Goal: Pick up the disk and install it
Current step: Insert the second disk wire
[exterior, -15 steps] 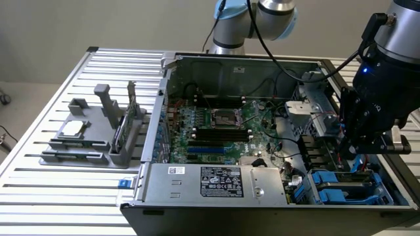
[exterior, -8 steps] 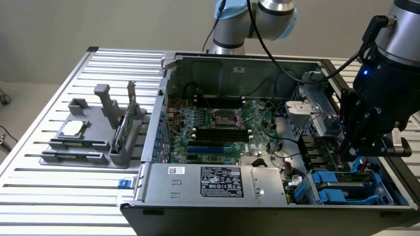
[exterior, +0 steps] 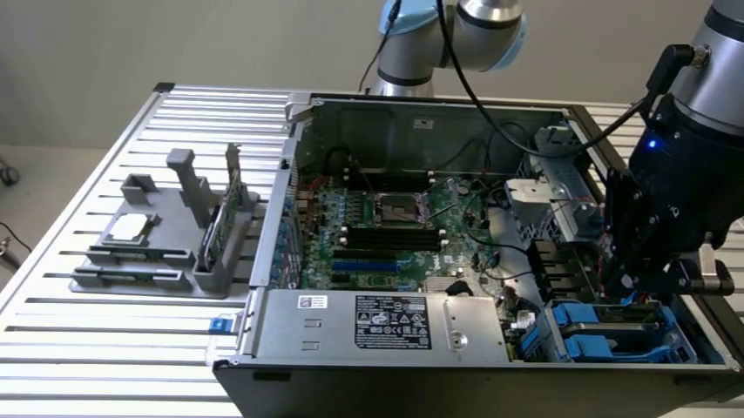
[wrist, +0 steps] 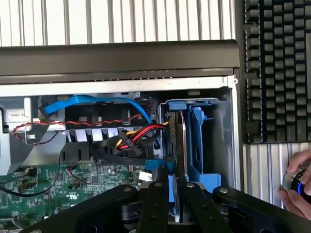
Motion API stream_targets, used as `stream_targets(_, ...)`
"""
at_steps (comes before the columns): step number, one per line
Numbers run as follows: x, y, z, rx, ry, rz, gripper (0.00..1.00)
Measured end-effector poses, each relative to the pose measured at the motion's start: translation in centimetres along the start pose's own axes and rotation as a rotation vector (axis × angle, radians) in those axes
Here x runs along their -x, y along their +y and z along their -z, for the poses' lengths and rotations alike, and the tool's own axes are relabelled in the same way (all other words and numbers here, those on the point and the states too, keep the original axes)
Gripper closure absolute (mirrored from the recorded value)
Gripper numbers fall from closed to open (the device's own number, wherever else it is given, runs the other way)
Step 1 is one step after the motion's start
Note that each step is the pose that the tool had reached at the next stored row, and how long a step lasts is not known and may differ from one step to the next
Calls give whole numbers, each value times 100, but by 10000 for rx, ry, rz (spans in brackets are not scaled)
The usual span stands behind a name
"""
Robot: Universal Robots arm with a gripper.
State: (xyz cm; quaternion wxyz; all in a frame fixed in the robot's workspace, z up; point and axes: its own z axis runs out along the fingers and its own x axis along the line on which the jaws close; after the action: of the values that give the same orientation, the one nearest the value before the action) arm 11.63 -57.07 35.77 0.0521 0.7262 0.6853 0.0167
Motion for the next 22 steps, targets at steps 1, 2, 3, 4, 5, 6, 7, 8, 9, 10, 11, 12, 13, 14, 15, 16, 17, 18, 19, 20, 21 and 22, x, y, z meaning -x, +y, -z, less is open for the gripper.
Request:
stream_targets(1,11,0,-7,0,12,6,84)
stream_targets(2,22,0,-13,-1,26,14,84)
stream_targets(3,30,0,-19,-1,39,25,84)
stream_targets(4,38,0,-26,-1,55,36,84)
stream_targets(5,44,0,-32,-1,67,52,84)
stream_targets(6,48,1,-39,-1,78,74,84)
stream_targets(7,50,2,-46,0,90,96,84)
stream_targets(8,52,3,-52,1,101,123,84)
stream_targets(9,53,5,-58,1,108,154,84)
stream_targets(10,54,8,-63,3,116,192,84)
stream_targets(11,55,10,-69,4,123,230,84)
stream_targets(12,55,12,-75,6,131,270,84)
stream_targets(13,55,15,-81,7,139,311,84)
stream_targets(14,56,17,-87,9,147,352,84)
stream_targets(15,56,20,-92,11,153,391,84)
stream_targets(16,57,23,-97,12,160,429,84)
stream_targets(17,58,25,-102,14,168,465,84)
stream_targets(18,59,27,-107,15,176,498,84)
stream_targets(19,60,29,-113,16,184,533,84)
stream_targets(20,62,30,-117,17,189,565,84)
stream_targets(21,65,30,-120,19,195,594,84)
stream_targets(22,66,30,-125,20,204,620,84)
